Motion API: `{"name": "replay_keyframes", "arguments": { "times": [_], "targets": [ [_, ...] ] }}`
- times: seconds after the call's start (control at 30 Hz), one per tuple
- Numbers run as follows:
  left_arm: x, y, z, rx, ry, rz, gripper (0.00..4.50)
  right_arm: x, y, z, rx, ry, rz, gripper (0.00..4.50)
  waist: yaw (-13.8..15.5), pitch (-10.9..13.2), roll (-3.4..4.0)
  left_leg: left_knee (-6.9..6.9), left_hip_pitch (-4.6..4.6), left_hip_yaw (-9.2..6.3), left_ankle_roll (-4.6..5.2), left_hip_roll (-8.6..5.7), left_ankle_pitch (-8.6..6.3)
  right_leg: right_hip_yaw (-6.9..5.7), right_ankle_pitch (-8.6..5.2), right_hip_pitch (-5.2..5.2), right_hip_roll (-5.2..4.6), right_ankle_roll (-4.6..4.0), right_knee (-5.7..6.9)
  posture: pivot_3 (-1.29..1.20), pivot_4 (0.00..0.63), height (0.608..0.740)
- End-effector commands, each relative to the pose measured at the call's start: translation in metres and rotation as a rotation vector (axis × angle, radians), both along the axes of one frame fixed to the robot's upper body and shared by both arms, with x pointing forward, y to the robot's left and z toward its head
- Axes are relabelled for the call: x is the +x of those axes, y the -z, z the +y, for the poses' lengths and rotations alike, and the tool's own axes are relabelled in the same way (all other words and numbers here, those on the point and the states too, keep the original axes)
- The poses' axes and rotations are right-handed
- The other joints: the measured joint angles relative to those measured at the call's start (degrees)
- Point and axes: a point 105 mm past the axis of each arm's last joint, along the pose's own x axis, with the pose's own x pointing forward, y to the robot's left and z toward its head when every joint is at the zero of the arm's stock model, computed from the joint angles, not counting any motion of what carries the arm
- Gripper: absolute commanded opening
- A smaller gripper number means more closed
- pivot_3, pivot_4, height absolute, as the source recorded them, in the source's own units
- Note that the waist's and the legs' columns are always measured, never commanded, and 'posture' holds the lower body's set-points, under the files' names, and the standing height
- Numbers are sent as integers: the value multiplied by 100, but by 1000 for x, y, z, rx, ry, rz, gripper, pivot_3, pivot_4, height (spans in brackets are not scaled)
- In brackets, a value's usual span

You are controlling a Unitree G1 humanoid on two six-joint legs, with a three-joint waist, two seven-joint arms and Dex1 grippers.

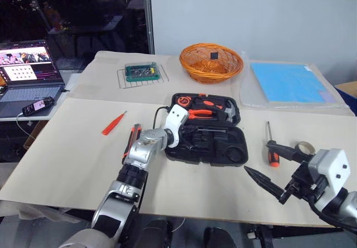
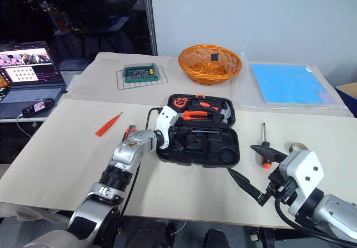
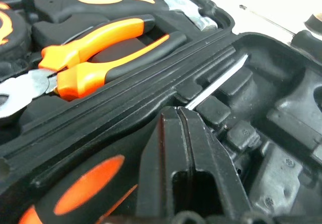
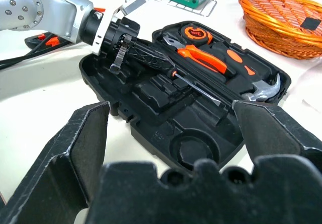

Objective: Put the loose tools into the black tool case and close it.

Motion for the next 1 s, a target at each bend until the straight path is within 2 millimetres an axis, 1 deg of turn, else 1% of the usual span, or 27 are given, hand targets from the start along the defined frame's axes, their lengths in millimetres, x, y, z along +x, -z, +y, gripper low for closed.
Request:
{"name": "replay_keyframes", "arguments": {
  "times": [0.03,0.17,0.2,0.23,0.27,0.3,0.37,0.4,0.43,0.47,0.5,0.53,0.57,0.63,0.67,0.7,0.77,0.8,0.83,0.9,0.93,1.0],
  "targets": [
    [0,13,3,69,7,12,35,-3,-9,1,-21,9,-64,4500,-4,-1,1,0,0,0,0,-1,0,0,0,1,0,0,0,0,150,740],
    [0,31,6,192,16,4,35,-4,-8,2,-19,14,-62,4500,10,-1,1,0,1,0,0,0,0,-1,0,2,1,-1,0,0,150,740],
    [0,40,8,261,21,0,35,-4,-7,1,-22,19,-60,4500,8,-2,1,0,2,1,0,0,0,-1,0,4,1,-1,0,0,150,740],
    [0,43,10,287,20,-9,35,-3,-7,1,-24,26,-58,4500,8,-2,1,0,7,1,0,0,0,0,1,8,0,1,0,0,150,740],
    [1,42,10,277,13,-19,35,-2,-6,-1,-25,38,-56,4500,7,-4,1,0,11,1,-1,0,0,0,0,12,0,1,0,0,150,740],
    [2,37,9,247,8,-33,35,0,-5,-2,-28,52,-54,4500,2,-5,4,0,18,1,-1,0,-1,0,-1,18,-1,-1,0,0,150,740],
    [1,5,4,69,21,-92,35,6,-4,-11,-41,120,-59,4500,-19,-6,5,0,24,1,-2,4,-2,2,-7,22,-4,-13,0,0,150,740],
    [-2,-9,3,-13,37,-112,35,10,-6,-16,-45,159,-75,4500,-23,-6,5,0,23,0,-3,9,-2,2,-15,19,-4,-26,0,0,150,740],
    [-8,-26,5,-76,77,-164,35,17,-2,-24,-45,221,-53,4500,-38,-5,5,0,22,0,-3,9,-2,2,-15,17,-5,-26,0,0,150,740],
    [-15,-38,6,-130,123,-203,35,23,3,-30,-52,270,-26,4500,-77,-4,3,0,20,0,-3,10,-2,4,-15,13,-7,-27,2,0,150,740],
    [-21,-43,9,-129,164,-224,35,28,6,-35,-47,312,-4,4500,-119,-3,2,-1,18,0,-3,13,-2,5,-15,6,-7,-28,1,0,150,740],
    [-29,-47,14,-151,217,-196,35,35,9,-39,-35,345,21,4500,-152,0,-2,-1,15,2,-5,13,-1,4,-8,0,-11,-37,0,0,150,740],
    [-35,-50,18,-163,253,-172,270,39,11,-43,-42,379,43,4500,-164,2,-2,-1,9,2,-6,11,0,3,-1,-1,-11,-48,1,0,150,740],
    [-48,-60,24,-151,344,-176,751,53,19,-58,-137,484,102,4500,-187,5,4,-1,-6,2,-10,8,4,3,8,-11,-4,-61,4,0,150,740],
    [-54,-65,27,-134,389,-185,1023,61,23,-62,-161,508,142,4500,-185,6,8,-1,-6,3,-15,8,9,7,21,-17,1,-83,7,0,150,740],
    [-60,-69,29,-121,429,-192,1480,68,27,-64,-159,513,189,4500,-181,8,9,-1,-7,2,-14,6,11,6,31,-19,2,-102,8,0,150,740],
    [-71,-77,33,-100,492,-199,2179,83,33,-69,-135,551,267,4500,-174,16,13,-2,-9,2,-12,7,12,1,30,-21,6,-115,7,0,150,740],
    [-76,-81,34,-88,518,-204,2546,92,35,-74,-125,589,298,4500,-173,18,12,-2,-9,1,-7,6,15,1,30,-21,7,-115,9,0,150,740],
    [-82,-85,35,-79,541,-208,2963,100,39,-78,-121,614,333,4500,-177,31,14,-2,-9,1,25,8,33,-1,28,-20,10,-117,7,0,150,740],
    [-92,-92,36,-60,573,-219,3698,114,49,-83,-113,650,405,4500,-164,43,18,-2,-12,2,28,3,34,1,27,-21,8,-118,3,0,150,740],
    [-95,-94,37,-51,579,-225,3806,118,56,-83,-104,652,452,4500,-157,46,14,-2,-12,2,28,3,35,1,27,-21,8,-117,3,0,150,740],
    [-98,-97,37,-41,572,-234,3889,123,63,-84,-101,659,499,3986,-156,52,11,-2,-14,1,35,2,38,1,25,-20,9,-113,3,0,150,740]
  ]
}}
